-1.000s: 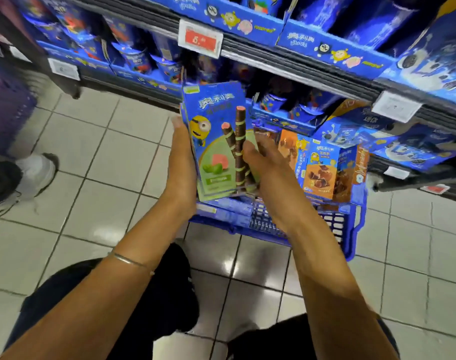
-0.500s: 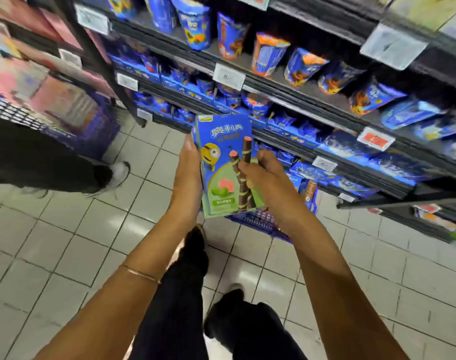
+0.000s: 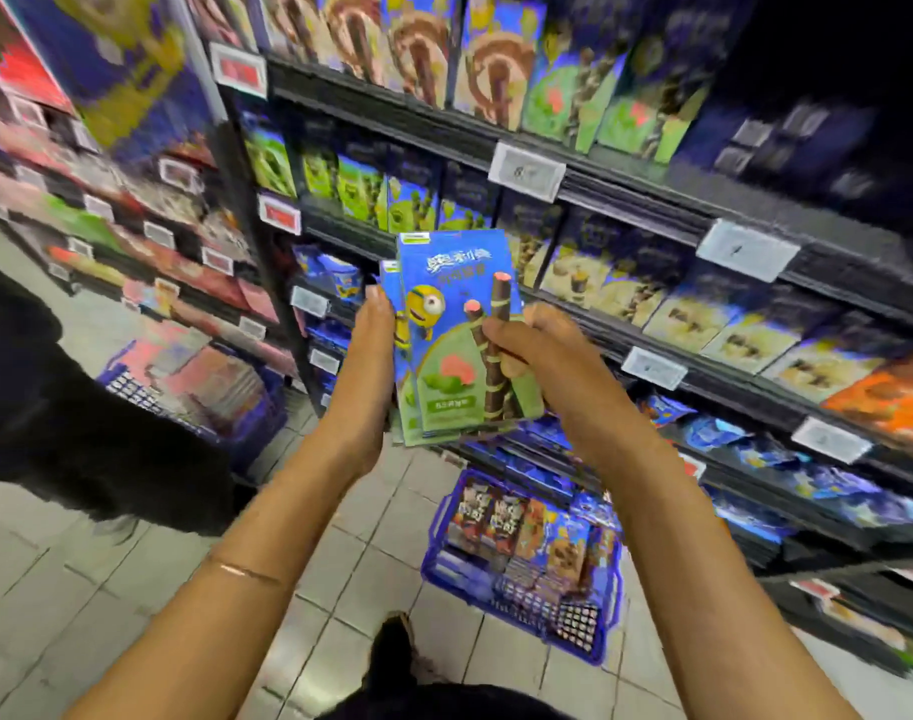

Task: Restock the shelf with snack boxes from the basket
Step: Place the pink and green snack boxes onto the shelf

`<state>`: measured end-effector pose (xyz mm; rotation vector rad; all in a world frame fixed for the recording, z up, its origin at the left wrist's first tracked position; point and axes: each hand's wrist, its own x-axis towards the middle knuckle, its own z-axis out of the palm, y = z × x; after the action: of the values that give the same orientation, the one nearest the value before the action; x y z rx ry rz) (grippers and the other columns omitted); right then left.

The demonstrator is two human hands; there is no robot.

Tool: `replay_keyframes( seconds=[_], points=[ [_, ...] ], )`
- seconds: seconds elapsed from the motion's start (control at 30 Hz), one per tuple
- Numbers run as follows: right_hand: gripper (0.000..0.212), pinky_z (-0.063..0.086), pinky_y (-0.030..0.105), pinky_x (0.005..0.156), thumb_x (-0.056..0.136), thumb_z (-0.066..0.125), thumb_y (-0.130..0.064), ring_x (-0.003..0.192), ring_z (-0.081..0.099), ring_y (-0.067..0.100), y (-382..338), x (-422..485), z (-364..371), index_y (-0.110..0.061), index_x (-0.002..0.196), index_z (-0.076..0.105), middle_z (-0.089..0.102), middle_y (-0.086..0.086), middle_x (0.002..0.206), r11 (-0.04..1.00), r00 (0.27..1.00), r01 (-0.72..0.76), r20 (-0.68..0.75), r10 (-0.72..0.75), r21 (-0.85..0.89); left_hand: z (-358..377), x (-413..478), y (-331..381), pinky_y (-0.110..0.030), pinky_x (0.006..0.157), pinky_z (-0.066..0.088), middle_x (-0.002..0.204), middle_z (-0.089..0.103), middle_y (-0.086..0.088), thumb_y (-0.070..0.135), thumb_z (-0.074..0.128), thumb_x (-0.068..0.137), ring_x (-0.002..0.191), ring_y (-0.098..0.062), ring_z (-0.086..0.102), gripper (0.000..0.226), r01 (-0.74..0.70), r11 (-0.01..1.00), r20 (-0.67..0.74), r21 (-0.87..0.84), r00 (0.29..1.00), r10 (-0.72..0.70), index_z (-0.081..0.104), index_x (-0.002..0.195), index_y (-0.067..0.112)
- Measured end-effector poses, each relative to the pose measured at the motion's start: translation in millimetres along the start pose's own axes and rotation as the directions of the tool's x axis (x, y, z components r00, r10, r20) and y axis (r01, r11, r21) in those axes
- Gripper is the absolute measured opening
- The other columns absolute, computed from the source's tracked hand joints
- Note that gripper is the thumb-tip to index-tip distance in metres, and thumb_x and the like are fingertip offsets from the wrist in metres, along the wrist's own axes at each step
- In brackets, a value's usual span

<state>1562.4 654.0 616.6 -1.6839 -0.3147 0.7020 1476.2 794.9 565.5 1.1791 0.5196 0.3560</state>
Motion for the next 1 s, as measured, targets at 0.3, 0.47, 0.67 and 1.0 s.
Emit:
replay_keyframes(
  seconds=[0.3,0.47,0.67,1.0],
  points=[
    [0.067,0.044,0.044,0.084,0.072,0.072,-0.053,0.088,0.059,0.025,-114.7,35.6,36.5,0.003,0.104,0.054,0.062,0.022,0.098,0.959,0.958,0.284,0.045,-0.283,-0.017,-24.1,54.8,131.5,-0.063,0.120,0.038,0.157,0.055,-0.012,0.053,0.032,0.113,0.144,-0.037,0.053,0.061,-0.307,0.952,0.189,-0.013,0.934,0.304,0.043,0.159,0.014],
    [0.064,0.052,0.045,0.080,0.075,0.071,-0.047,0.087,0.065,0.031,-169.7,55.6,35.9,0.006,0.107,0.053,0.063,0.025,0.103,0.903,0.907,0.422,0.033,-0.421,-0.076,-15.6,86.1,186.0,-0.061,0.120,0.041,0.151,0.061,-0.012,0.052,0.043,0.103,0.139,-0.036,0.059,0.068,-0.356,0.929,0.213,-0.107,0.904,0.371,0.046,0.157,0.010],
    [0.059,0.048,0.036,0.073,0.076,0.071,-0.045,0.082,0.063,0.019,-229.2,77.0,21.8,0.004,0.105,0.056,0.064,0.028,0.108,0.833,0.838,0.542,-0.003,-0.546,-0.107,7.3,134.1,248.2,-0.064,0.123,0.035,0.156,0.055,-0.015,0.052,0.039,0.104,0.145,-0.039,0.052,0.067,-0.453,0.885,0.264,-0.111,0.845,0.465,0.047,0.157,0.012],
    [0.055,0.043,0.053,0.074,0.080,0.074,-0.038,0.085,0.053,0.030,-274.4,123.3,-3.3,0.005,0.110,0.054,0.053,0.029,0.091,0.781,0.776,0.624,-0.111,-0.621,-0.008,40.5,205.1,304.2,-0.061,0.123,0.035,0.164,0.047,-0.007,0.049,0.055,0.105,0.150,-0.033,0.047,0.066,-0.488,0.869,0.343,-0.083,0.804,0.485,0.041,0.162,0.019]
  ],
)
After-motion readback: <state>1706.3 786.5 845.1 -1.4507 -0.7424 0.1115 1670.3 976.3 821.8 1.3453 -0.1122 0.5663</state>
